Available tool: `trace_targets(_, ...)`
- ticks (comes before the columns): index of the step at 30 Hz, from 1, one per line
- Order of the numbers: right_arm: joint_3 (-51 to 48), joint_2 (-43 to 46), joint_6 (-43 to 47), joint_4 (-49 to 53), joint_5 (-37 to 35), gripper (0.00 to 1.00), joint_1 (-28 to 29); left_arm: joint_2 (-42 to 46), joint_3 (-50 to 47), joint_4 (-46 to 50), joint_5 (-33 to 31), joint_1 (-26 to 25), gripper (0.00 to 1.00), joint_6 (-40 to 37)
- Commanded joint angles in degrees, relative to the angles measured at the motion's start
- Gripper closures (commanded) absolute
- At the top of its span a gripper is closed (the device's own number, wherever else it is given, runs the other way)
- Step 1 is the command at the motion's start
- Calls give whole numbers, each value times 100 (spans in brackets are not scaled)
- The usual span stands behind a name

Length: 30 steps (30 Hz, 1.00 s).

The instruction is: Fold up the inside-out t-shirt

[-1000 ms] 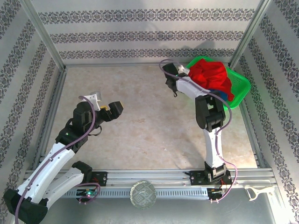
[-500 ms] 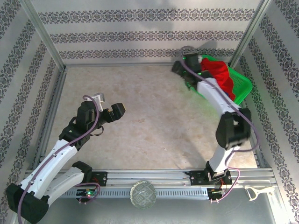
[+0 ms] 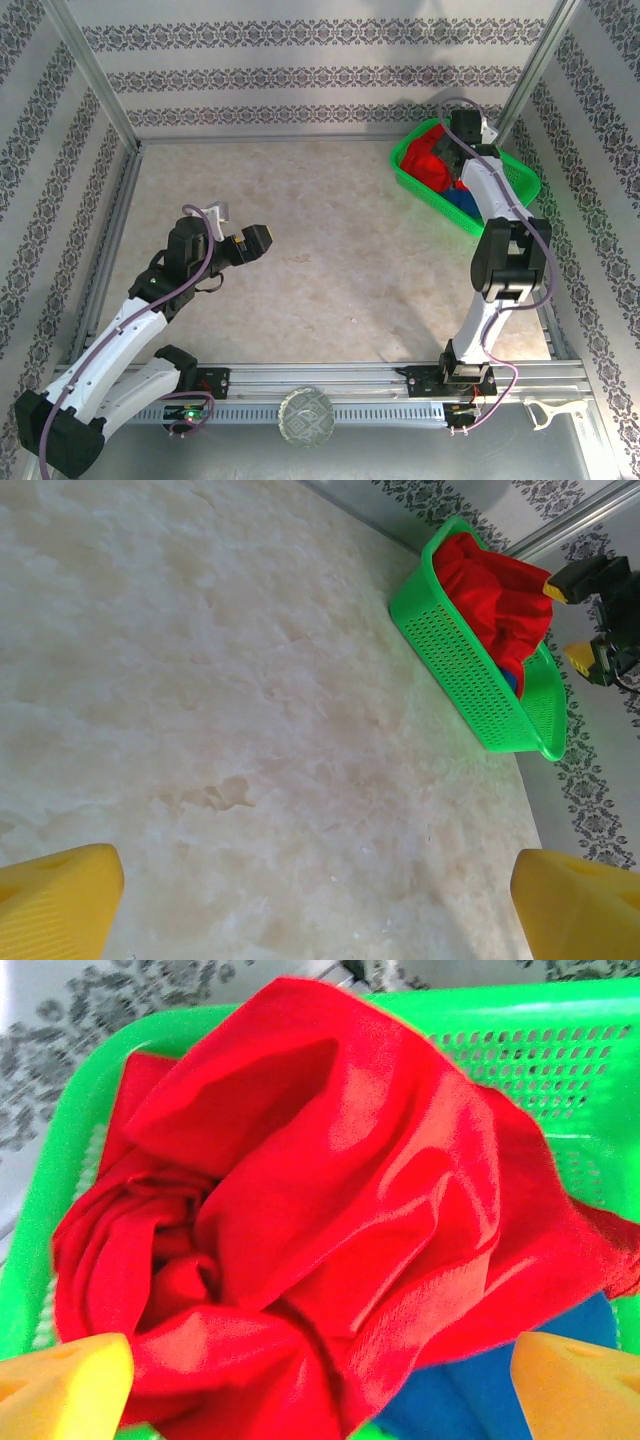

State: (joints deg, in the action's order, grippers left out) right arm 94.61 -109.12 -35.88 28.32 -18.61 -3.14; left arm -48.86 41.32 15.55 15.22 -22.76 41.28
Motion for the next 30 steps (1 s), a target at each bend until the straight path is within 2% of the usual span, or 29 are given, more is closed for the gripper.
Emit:
trace_targets(1, 734, -514, -133, 507, -719, 2, -199, -29, -111, -314, 160, 44, 1, 128)
trace_targets(6, 1885, -1348, 63, 824, -770, 2, -299, -125, -183, -486, 192, 37, 1, 215)
trace_targets(10, 2906, -2060, 104, 1191, -80, 7, -437, -224, -152, -550, 233, 35, 1, 291)
trace_targets(11, 3100, -2189, 137, 1230, 156, 14, -459, -240, -137, -537, 251, 26, 1, 300)
trace_targets(12, 3253, -2264, 203, 1200, 447, 26, -481, -245, -117, -534, 254, 22, 1, 301)
trace_targets(16, 3354, -2069, 215, 934, 1305, 95, -472, -206, -107, -521, 283, 18, 1, 293)
trace_targets(17, 3265, -1891, 163, 818, 1450, 100, -437, -184, -91, -517, 272, 18, 1, 285)
trace_targets(19, 3025, -1499, 123, 479, 1629, 100, -330, -127, -84, -515, 239, 18, 1, 260)
trace_targets(21, 2287, -847, -117, -297, 1842, 100, -179, -99, -108, -565, 194, 18, 1, 250)
trace_targets(24, 1710, -92, -323, -857, 2036, 100, 131, -123, -116, -599, 166, 12, 1, 210)
trace_targets(30, 1537, 858, -90, -1465, 2212, 100, 1139, -139, -82, -581, 282, 9, 1, 180)
